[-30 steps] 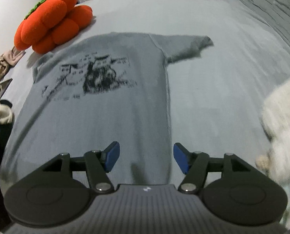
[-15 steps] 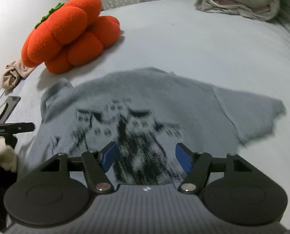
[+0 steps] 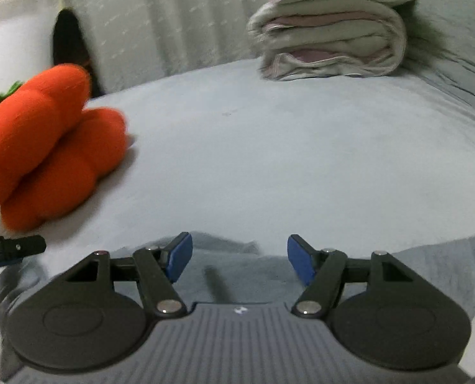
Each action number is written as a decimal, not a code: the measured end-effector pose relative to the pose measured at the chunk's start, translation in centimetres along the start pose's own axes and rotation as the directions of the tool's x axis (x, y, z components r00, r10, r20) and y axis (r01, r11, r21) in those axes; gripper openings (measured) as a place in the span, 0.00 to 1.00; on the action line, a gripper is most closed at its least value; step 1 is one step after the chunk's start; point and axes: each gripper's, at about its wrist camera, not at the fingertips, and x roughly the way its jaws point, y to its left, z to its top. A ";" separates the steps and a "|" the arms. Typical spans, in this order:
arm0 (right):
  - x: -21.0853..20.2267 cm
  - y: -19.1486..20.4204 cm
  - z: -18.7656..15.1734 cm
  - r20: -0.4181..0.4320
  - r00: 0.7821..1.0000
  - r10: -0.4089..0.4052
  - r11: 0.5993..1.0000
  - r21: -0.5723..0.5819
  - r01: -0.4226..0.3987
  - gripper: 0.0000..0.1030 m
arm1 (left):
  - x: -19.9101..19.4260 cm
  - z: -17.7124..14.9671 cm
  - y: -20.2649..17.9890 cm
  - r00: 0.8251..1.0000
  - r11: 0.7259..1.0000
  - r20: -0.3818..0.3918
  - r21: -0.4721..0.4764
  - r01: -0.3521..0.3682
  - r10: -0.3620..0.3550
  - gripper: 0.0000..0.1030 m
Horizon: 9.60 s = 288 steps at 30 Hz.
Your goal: Fold clothes
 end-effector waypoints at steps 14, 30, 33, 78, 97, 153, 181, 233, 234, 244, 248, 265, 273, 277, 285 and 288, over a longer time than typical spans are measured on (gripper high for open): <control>2.4 -2.6 -2.0 0.013 1.000 0.022 0.999 -0.025 -0.022 0.61 | 3.9 -1.5 -4.3 0.995 0.976 -0.027 0.195 0.097 -0.093 0.66; 2.7 -0.1 -2.3 0.073 0.997 0.003 0.990 -0.137 0.008 0.13 | 4.9 -1.7 -2.8 0.970 0.970 -0.034 0.026 0.240 -0.239 0.05; 2.1 0.4 -1.5 0.115 0.993 -0.028 0.991 -0.128 0.043 0.13 | 4.4 -1.6 -3.3 0.973 0.972 -0.001 0.054 0.229 -0.229 0.04; 4.3 -3.4 2.5 0.014 0.996 -0.092 0.995 -0.033 0.092 0.63 | 1.5 -1.8 -4.7 0.972 0.991 0.203 0.070 0.110 -0.122 0.47; -5.1 -16.9 -1.9 0.074 0.987 -0.143 0.958 0.260 0.120 0.64 | 3.4 -3.1 -6.1 0.976 0.980 0.090 0.024 0.197 -0.198 0.49; -7.7 -22.5 -3.3 0.113 0.992 -0.061 0.849 0.529 -0.008 0.64 | 9.8 -4.7 -29.7 0.812 0.645 -0.212 0.515 0.565 -0.543 0.04; -5.9 -18.7 -3.1 -0.050 0.993 0.106 0.949 0.302 -0.086 0.15 | 4.8 -4.1 -23.0 0.767 0.575 -0.257 0.533 0.620 -0.589 0.63; -3.9 -22.3 -2.9 0.145 0.983 -0.117 0.916 0.398 0.050 0.32 | 12.8 1.1 -23.6 0.984 0.932 0.116 0.351 0.089 -0.137 0.51; -4.3 -22.5 -2.9 0.151 0.982 -0.110 0.914 0.405 0.040 0.46 | 11.9 0.7 -24.0 0.982 0.926 0.118 0.366 0.096 -0.149 0.51; -6.9 -22.7 -2.6 0.182 0.974 -0.133 0.905 0.423 0.045 0.48 | 6.6 -3.5 -28.3 0.947 0.846 0.006 0.450 0.285 -0.322 0.53; -7.0 -22.9 -2.6 0.181 0.973 -0.146 0.897 0.439 0.052 0.48 | 5.7 -5.1 -29.7 0.920 0.805 -0.060 0.463 0.370 -0.388 0.53; -6.9 -22.0 -2.8 0.140 0.971 -0.194 0.879 0.464 0.109 0.48 | 8.2 -8.0 -28.3 0.735 0.728 -0.239 0.138 0.672 -0.634 0.06; -9.1 -21.7 -4.0 0.129 0.990 -0.063 0.830 0.558 -0.020 0.48 | 11.8 -7.9 -24.4 0.587 0.625 -0.218 -0.242 0.742 -0.780 0.05; -9.2 -21.1 -6.0 0.141 0.990 0.019 0.830 0.550 -0.094 0.48 | 11.9 -7.9 -24.4 0.574 0.613 -0.216 -0.260 0.746 -0.790 0.05; -7.4 -21.8 -8.1 0.201 0.964 0.174 0.788 0.558 -0.259 0.39 | 11.9 -7.6 -24.0 0.556 0.596 -0.216 -0.285 0.750 -0.803 0.05; -7.2 -21.3 -7.8 0.186 0.964 0.188 0.804 0.535 -0.260 0.30 | 11.9 -7.5 -23.9 0.555 0.596 -0.218 -0.282 0.752 -0.803 0.05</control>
